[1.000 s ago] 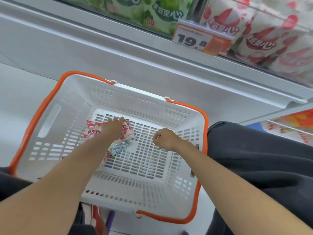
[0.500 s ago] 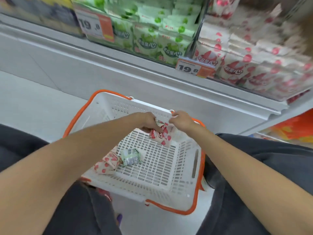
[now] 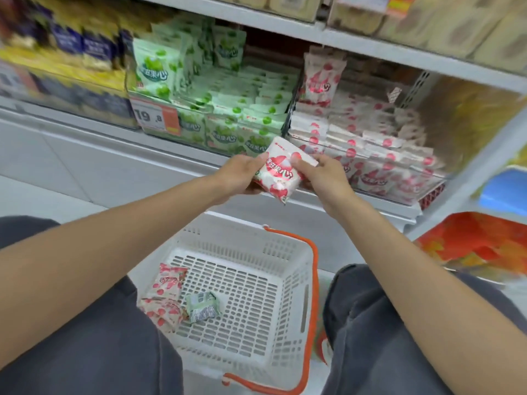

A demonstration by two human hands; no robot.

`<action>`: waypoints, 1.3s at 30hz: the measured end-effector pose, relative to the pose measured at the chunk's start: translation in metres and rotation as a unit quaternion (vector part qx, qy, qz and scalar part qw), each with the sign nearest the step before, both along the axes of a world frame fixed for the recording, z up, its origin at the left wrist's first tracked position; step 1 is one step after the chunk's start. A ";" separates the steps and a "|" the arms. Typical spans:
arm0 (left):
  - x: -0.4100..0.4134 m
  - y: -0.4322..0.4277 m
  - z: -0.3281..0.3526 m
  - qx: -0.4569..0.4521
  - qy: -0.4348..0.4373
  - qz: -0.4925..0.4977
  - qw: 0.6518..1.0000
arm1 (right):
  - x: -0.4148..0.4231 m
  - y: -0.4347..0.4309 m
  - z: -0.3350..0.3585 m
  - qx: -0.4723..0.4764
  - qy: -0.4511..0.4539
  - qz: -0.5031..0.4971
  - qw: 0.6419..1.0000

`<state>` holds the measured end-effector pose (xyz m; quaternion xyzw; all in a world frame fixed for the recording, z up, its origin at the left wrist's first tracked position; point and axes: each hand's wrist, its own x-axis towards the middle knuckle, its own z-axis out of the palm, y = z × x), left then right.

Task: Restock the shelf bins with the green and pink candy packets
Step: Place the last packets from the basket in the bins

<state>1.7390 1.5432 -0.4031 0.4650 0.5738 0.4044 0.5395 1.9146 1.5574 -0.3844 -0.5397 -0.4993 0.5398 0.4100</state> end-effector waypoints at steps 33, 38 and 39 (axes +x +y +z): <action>-0.008 0.111 0.012 0.376 0.453 0.071 0.805 | -0.007 0.179 0.043 0.116 -0.380 -0.102 0.912; -0.008 0.112 0.010 0.385 0.454 0.077 0.800 | -0.001 0.180 0.041 0.131 -0.337 -0.110 0.926; -0.008 0.112 0.010 0.386 0.454 0.077 0.799 | 0.003 0.180 0.042 0.128 -0.314 -0.127 0.932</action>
